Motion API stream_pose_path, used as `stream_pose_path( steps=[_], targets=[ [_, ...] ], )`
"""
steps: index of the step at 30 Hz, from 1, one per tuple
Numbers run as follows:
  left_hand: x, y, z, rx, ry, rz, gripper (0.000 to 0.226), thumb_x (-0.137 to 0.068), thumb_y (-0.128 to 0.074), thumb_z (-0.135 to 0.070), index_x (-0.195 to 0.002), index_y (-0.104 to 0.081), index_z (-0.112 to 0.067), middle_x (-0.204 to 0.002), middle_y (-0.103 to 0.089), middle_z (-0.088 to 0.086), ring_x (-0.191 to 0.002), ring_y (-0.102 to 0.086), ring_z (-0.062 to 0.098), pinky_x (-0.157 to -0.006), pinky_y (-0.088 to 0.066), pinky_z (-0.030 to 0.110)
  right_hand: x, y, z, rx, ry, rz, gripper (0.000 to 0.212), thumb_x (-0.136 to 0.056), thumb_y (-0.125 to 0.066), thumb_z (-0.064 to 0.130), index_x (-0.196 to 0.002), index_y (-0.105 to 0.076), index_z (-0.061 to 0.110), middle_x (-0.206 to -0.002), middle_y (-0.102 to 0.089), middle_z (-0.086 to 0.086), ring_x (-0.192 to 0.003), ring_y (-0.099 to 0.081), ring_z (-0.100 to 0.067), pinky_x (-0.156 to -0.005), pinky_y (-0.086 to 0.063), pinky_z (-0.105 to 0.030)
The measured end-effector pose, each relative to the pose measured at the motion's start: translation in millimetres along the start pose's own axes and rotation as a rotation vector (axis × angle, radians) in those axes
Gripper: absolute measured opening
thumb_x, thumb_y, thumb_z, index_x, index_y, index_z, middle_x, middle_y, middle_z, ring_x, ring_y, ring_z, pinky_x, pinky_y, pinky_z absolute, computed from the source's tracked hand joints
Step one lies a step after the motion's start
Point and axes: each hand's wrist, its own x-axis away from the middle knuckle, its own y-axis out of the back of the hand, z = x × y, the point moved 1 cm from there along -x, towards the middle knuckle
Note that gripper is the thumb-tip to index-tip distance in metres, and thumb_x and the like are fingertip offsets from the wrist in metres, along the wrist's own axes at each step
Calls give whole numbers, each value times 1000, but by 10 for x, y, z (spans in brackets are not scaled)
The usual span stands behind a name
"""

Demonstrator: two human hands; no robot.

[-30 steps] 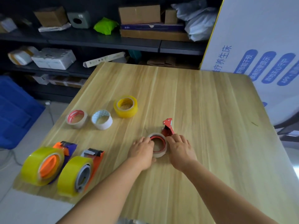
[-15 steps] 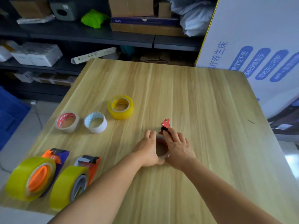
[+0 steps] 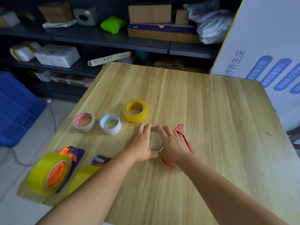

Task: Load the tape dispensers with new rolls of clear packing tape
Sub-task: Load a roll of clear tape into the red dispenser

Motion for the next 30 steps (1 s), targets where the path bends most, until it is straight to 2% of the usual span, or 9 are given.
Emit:
stream_pose_path(
  steps=[3,7,11,14,18,23,27,30],
  targets=[
    [-25,-14,224,-34,67,1,99,-73,-74,-40,-148,-13,-18,-148,-15,0,-138,-23,22,-108,-34,38,-159,-28,179,-79,42,94,84,-81,-57,2,-150,-16,27,-150,-29,-1,-133,-38,-27,-106,-35,-37],
    [-96,-39,466,-47,135,32,102,-80,-70,-40,-152,-4,-12,-160,-7,6,-146,-14,21,-117,-22,33,-380,-90,339,-132,48,191,80,-81,-50,-4,-149,-21,25,-150,-30,0,-131,-41,-28,-103,-41,-40],
    [-203,-34,583,-20,164,64,103,-76,-71,-45,-152,-9,-13,-160,-13,4,-146,-17,19,-117,-23,34,-598,-131,407,-107,33,253,73,-86,-51,2,-150,-20,18,-155,-27,-2,-138,-35,-26,-110,-35,-36],
    [-332,45,629,-7,129,78,105,-73,-74,-45,-152,-12,-15,-159,-14,1,-146,-19,18,-117,-23,33,-773,-97,429,-118,-2,240,73,-89,-51,8,-152,-16,16,-158,-22,-1,-142,-28,-22,-114,-28,-32],
    [-528,229,714,-54,123,20,90,-85,-63,-45,-152,-11,-15,-159,-12,1,-146,-16,20,-116,-23,34,-1027,-39,425,-163,-64,168,70,-94,-53,18,-153,-16,15,-159,-21,-1,-142,-29,-24,-112,-29,-33],
    [-827,390,815,-44,264,30,79,-93,-54,-38,-152,-6,-19,-161,-5,6,-148,-7,24,-117,-20,39,-1304,23,424,-217,-142,132,75,-93,-54,26,-153,-12,12,-157,-24,-5,-140,-31,-26,-109,-31,-34],
    [-1073,494,866,-106,322,22,80,-93,-54,-37,-151,-6,-9,-154,-21,15,-143,-21,29,-115,-22,38,-1492,8,441,-263,-219,143,80,-92,-55,31,-152,-6,10,-154,-28,-8,-136,-38,-27,-105,-35,-34],
    [-1220,553,902,-143,352,77,82,-94,-52,-39,-151,-4,-5,-149,-32,18,-138,-31,32,-112,-25,38,-1618,-21,425,-290,-284,166,81,-93,-55,33,-152,-6,7,-153,-30,-11,-133,-43,-27,-102,-37,-33]
  ],
)
